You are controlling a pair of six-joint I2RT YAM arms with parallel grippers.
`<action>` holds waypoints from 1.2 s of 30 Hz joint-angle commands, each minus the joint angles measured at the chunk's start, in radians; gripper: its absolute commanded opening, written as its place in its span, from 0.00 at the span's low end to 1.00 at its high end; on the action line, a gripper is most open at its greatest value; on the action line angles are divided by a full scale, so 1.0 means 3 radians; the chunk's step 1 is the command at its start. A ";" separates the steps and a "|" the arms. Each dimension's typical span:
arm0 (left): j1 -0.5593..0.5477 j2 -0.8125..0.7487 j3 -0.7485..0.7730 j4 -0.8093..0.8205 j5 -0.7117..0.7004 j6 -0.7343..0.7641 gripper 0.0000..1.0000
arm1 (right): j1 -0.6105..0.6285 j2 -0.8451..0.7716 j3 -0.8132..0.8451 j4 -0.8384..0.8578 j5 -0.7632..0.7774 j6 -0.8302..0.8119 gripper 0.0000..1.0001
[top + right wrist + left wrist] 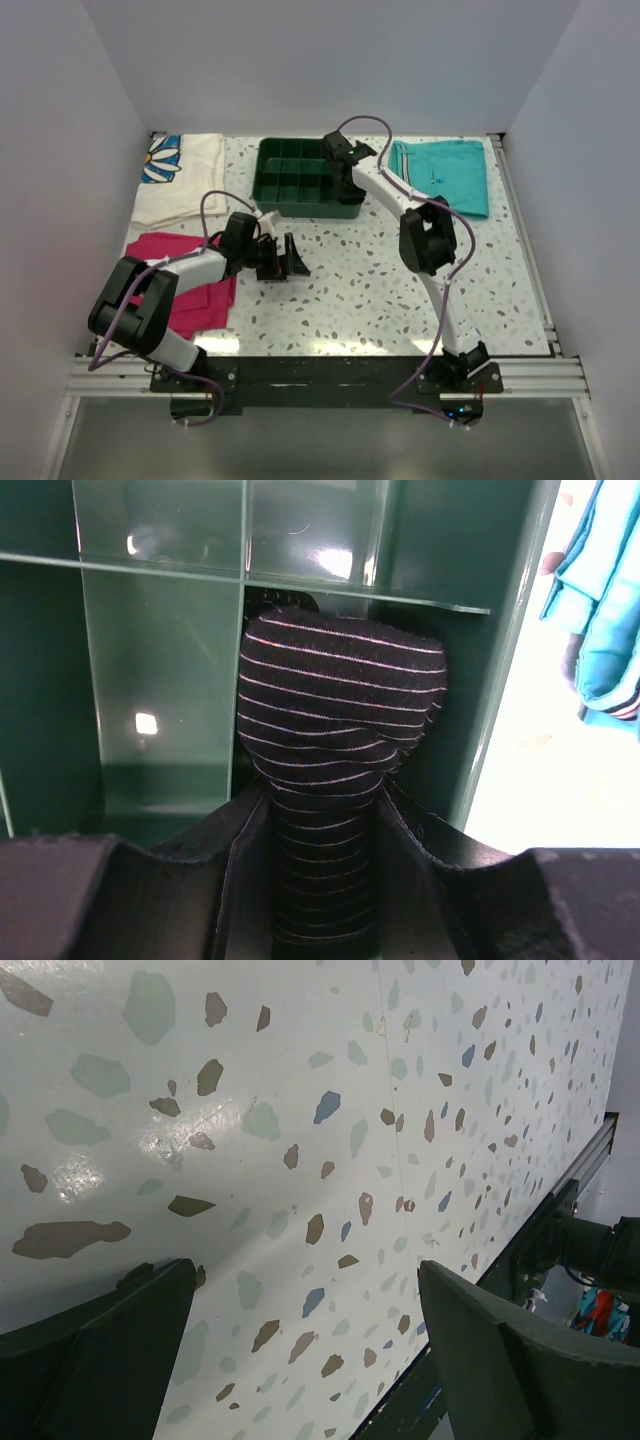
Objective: Roll the underwear
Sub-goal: Place the underwear in the storage box.
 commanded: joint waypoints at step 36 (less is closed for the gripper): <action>0.0016 0.0070 -0.0017 -0.0138 -0.0099 0.0130 1.00 | -0.0242 -0.0528 -0.0797 0.0503 -0.0234 -0.0058 0.50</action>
